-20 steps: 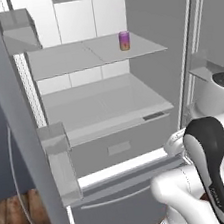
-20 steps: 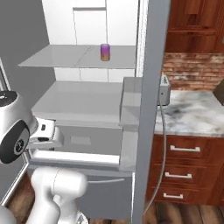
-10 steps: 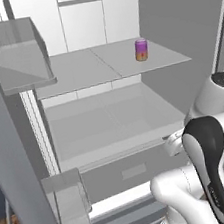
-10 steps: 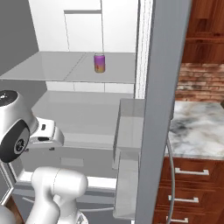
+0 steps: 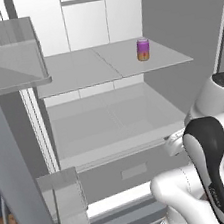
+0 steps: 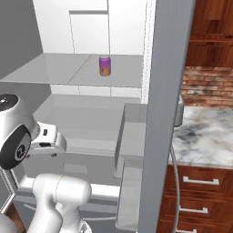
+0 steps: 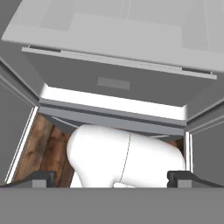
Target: Open the fridge, grab two sodas, and place both sodas inside the bowl with ice on the dining counter.
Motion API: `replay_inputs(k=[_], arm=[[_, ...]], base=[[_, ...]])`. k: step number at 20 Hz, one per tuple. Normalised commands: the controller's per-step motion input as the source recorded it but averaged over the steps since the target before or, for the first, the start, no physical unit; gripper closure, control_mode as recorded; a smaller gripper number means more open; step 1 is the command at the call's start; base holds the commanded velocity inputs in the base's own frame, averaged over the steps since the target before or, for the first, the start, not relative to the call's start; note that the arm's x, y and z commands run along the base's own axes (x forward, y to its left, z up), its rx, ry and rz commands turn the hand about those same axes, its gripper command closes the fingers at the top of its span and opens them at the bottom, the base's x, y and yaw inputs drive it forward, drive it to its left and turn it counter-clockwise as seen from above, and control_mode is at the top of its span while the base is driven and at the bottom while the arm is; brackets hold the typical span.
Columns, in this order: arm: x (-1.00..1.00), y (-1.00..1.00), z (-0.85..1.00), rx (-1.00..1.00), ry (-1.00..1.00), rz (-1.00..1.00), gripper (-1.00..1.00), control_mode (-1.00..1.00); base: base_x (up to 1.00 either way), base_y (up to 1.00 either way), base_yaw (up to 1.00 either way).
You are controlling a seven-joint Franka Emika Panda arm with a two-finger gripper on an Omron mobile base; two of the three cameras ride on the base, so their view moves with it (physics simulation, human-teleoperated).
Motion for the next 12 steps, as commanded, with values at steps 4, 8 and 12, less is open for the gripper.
replay_inputs(k=[4, 8, 12], arm=[[0.02, 0.0, 0.0, 0.0, 0.0, 0.0, -1.0, -1.0], [0.0, 0.0, 0.15, 0.0, -0.19, -0.1, -1.0, -1.0], [0.0, 0.01, 0.49, 0.0, -0.35, -0.16, -1.0, -1.0]], base=[[0.02, 0.0, 0.0], [0.0, 0.0, 0.0], [0.0, 0.0, 0.0]])
